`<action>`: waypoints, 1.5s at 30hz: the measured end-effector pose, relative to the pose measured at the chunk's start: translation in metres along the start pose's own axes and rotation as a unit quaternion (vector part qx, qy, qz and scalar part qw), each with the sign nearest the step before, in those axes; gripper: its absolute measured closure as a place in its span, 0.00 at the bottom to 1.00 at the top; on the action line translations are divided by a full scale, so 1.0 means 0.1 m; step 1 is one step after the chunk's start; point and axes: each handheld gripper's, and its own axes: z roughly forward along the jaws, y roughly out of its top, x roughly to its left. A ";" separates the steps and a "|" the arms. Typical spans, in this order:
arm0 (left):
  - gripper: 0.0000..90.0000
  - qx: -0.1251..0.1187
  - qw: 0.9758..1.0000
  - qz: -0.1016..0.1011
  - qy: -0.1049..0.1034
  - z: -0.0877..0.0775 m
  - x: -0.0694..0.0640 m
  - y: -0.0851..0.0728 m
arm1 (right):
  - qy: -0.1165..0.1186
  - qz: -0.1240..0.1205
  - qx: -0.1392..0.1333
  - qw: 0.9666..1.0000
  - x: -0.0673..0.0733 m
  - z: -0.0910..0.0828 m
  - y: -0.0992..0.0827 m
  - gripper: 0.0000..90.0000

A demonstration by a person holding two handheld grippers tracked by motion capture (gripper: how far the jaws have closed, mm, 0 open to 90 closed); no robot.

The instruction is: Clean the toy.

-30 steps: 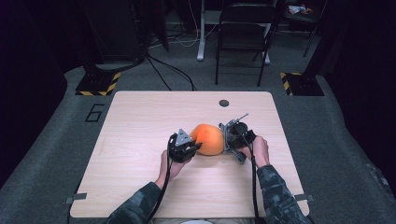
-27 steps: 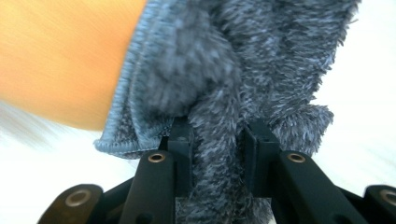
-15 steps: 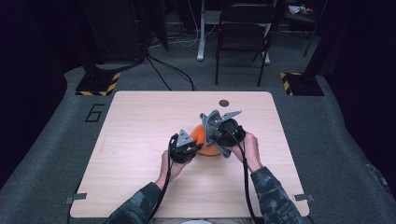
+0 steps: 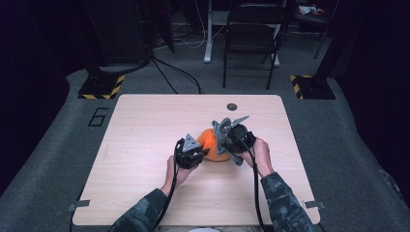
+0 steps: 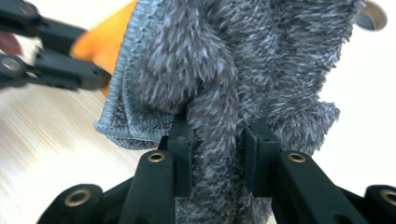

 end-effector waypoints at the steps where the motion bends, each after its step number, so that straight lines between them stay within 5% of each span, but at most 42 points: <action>1: 0.86 0.000 1.000 0.000 0.000 0.00 0.00 0.00 | 0.000 0.000 0.000 1.000 0.00 0.00 0.00 0.76; 14: 0.86 -0.002 1.000 -0.007 0.003 0.01 0.03 -0.01 | -0.008 0.033 0.049 0.998 -0.21 0.16 -0.14 0.76; 26: 0.86 -0.002 1.000 -0.009 0.004 0.00 0.05 -0.01 | -0.019 0.066 0.115 0.991 -0.36 0.59 -0.38 0.76; 32: 0.86 -0.007 1.000 -0.013 0.008 0.00 0.07 -0.02 | -0.039 0.054 0.107 0.992 -0.38 0.44 -0.32 0.76; 35: 0.86 -0.007 1.000 -0.015 0.008 0.00 0.07 -0.02 | -0.034 0.061 0.075 0.995 -0.41 0.25 -0.25 0.76; 37: 0.86 -0.008 1.000 -0.014 0.008 0.00 0.07 -0.02 | -0.024 0.055 0.042 0.997 -0.34 0.03 -0.15 0.76; 40: 0.86 -0.008 1.000 -0.015 0.008 0.00 0.07 -0.02 | -0.007 0.032 0.028 0.999 -0.19 -0.08 -0.05 0.76; 45: 0.85 -0.009 1.000 -0.016 0.008 0.00 0.07 -0.02 | -0.012 0.000 0.052 0.999 -0.02 0.01 -0.01 0.76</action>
